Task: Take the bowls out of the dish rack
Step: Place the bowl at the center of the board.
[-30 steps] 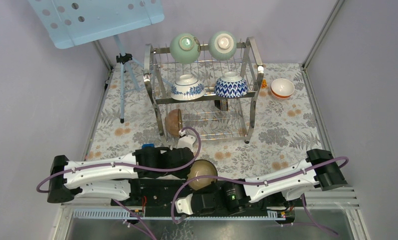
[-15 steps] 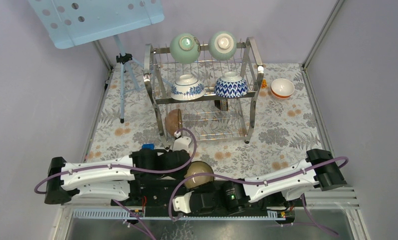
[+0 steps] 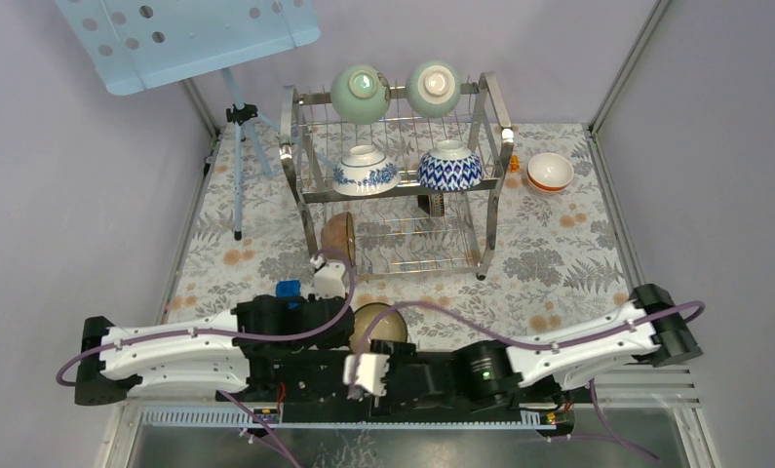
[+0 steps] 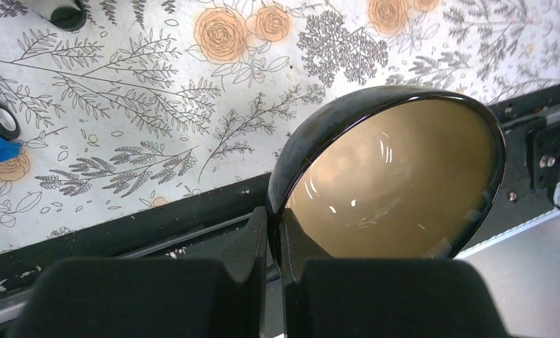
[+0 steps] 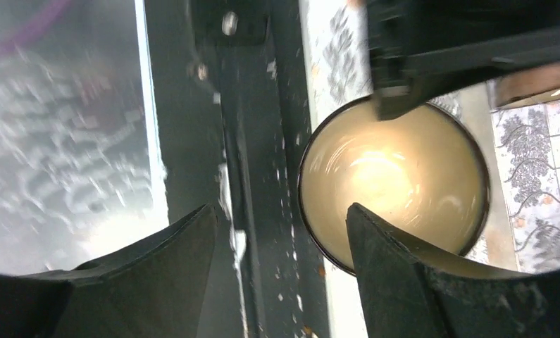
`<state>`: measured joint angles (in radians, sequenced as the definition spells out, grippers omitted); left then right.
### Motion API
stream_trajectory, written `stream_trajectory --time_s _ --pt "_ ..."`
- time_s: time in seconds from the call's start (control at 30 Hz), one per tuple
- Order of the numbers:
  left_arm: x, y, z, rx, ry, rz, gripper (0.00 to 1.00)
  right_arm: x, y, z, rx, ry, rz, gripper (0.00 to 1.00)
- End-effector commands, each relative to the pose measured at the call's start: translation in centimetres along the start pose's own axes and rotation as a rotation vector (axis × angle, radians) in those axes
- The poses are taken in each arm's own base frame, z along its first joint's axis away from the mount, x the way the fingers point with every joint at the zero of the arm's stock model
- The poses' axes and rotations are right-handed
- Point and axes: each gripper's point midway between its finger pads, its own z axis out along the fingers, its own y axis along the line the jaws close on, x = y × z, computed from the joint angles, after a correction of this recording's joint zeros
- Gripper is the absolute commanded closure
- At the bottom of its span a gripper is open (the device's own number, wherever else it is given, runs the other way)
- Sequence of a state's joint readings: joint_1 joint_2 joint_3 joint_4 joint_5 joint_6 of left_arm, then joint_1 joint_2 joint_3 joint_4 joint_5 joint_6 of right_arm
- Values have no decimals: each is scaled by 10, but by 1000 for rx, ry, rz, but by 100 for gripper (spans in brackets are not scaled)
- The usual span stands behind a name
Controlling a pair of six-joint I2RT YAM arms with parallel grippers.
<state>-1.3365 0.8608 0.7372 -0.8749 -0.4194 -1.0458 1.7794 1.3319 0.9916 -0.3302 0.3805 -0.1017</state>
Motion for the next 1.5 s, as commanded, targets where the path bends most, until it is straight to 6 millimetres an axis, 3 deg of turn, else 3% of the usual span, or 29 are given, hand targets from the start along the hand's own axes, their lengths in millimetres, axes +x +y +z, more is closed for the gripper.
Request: stream_trajectory --time_s 0.0,0.13,0.23,0.37,0.57,0.8,1.17,1.47 --pt "-28 -15 -4 64 -134 -167 100 -58 -37 -32 160 -352 439 24" --pt "-26 -12 -1 52 -137 -209 100 -65 -70 -38 315 -374 773 26" --pt "-25 -10 2 52 -145 -243 100 -60 -88 -37 459 -363 932 37" --pt "-24 -8 3 48 -150 -274 100 -16 -104 -35 675 -264 1118 45" --pt "-22 -7 5 46 -147 -302 100 30 -102 -24 692 -255 1309 48" --pt "-25 -7 7 15 -156 -328 100 51 -105 -17 717 -219 1362 50" --pt "-27 -17 8 6 -135 -302 100 60 -114 4 725 -185 1368 56" --pt "-28 -18 5 21 -136 -309 100 71 -111 22 733 -101 1340 60"
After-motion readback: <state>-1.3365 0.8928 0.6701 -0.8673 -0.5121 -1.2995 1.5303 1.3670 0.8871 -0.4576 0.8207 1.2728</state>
